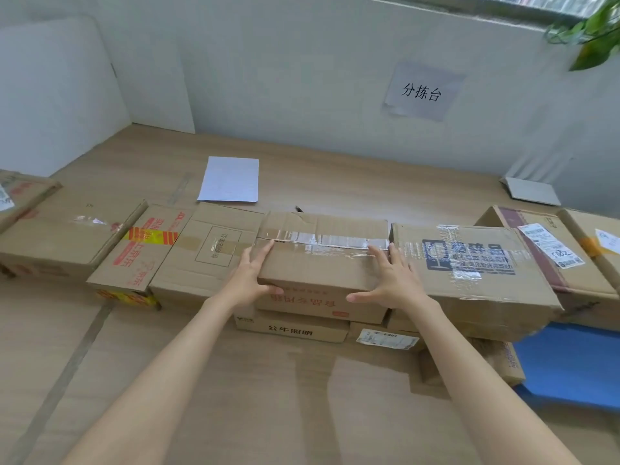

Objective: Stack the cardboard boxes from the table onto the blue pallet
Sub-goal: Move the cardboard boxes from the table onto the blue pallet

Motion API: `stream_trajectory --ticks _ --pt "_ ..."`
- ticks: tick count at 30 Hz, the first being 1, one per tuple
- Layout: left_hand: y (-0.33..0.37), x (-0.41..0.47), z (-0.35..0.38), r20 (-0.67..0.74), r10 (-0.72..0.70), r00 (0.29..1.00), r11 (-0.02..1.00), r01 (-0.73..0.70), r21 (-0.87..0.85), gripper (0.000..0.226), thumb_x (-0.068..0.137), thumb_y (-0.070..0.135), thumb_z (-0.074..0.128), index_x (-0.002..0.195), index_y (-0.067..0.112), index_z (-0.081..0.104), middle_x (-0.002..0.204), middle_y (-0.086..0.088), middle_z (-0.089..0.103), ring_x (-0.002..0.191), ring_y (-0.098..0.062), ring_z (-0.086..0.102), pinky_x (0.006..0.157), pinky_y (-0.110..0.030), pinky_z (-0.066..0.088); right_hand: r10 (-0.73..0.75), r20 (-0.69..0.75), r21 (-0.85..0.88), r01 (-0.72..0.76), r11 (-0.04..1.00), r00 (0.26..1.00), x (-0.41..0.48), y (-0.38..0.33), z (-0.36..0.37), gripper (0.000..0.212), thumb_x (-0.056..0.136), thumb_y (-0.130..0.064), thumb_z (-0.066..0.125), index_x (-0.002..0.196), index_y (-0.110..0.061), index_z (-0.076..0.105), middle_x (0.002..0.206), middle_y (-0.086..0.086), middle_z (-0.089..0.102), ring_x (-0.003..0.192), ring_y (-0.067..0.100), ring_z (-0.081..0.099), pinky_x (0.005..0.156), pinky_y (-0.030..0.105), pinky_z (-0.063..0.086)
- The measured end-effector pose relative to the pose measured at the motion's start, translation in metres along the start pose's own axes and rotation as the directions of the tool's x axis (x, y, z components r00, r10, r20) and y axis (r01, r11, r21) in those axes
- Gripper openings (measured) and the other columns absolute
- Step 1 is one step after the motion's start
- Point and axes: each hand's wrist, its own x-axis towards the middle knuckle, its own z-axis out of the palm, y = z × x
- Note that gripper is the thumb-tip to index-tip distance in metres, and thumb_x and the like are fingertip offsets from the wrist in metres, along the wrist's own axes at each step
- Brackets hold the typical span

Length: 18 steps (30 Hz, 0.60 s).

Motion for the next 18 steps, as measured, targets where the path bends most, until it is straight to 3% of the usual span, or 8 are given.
stream_trajectory --ticks 5,8,11,18 --pt "-0.005 0.0 -0.004 0.003 0.011 1.0 0.999 -0.011 -0.047 0.11 0.066 0.04 0.084 0.143 0.058 0.008 0.156 -0.004 0.006 0.138 -0.034 0.028 0.112 -0.054 0.029 0.011 -0.049 -0.027 -0.012 1.0 0.999 -0.002 -0.005 0.008 0.125 0.062 -0.063 0.078 0.152 -0.04 -0.004 0.16 0.015 -0.015 0.148 0.03 -0.012 0.12 0.046 -0.001" --pt "-0.012 0.0 -0.008 -0.002 0.017 1.0 0.994 -0.017 -0.104 0.109 0.066 0.04 0.084 0.141 0.059 0.009 0.153 -0.004 0.012 0.136 -0.03 0.031 0.111 -0.053 0.032 0.005 -0.124 0.055 0.002 0.998 0.992 -0.003 -0.009 0.011 0.121 0.065 -0.054 0.082 0.15 -0.044 -0.003 0.16 0.02 0.002 0.149 0.033 -0.005 0.12 0.046 0.001" --pt "-0.016 -0.002 -0.013 -0.001 0.03 1.0 0.986 -0.03 -0.163 0.107 0.069 0.035 0.084 0.145 0.052 0.011 0.149 -0.004 0.019 0.132 -0.026 0.034 0.11 -0.046 0.034 -0.051 -0.176 0.092 0.068 0.993 0.983 -0.002 -0.017 0.007 0.12 0.065 -0.045 0.085 0.152 -0.039 0.003 0.154 0.013 0.025 0.148 0.032 0.007 0.119 0.046 0.002" --pt "-0.009 -0.004 -0.045 0.005 0.061 0.998 0.989 -0.059 -0.135 0.104 0.071 0.032 0.082 0.151 0.038 0.016 0.147 -0.006 0.025 0.131 -0.023 0.032 0.108 -0.041 0.033 -0.059 -0.098 0.214 0.079 0.974 0.993 0.002 -0.027 -0.012 0.118 0.062 -0.039 0.088 0.15 -0.041 0.01 0.142 0.01 0.037 0.13 0.032 0.036 0.108 0.05 0.034"
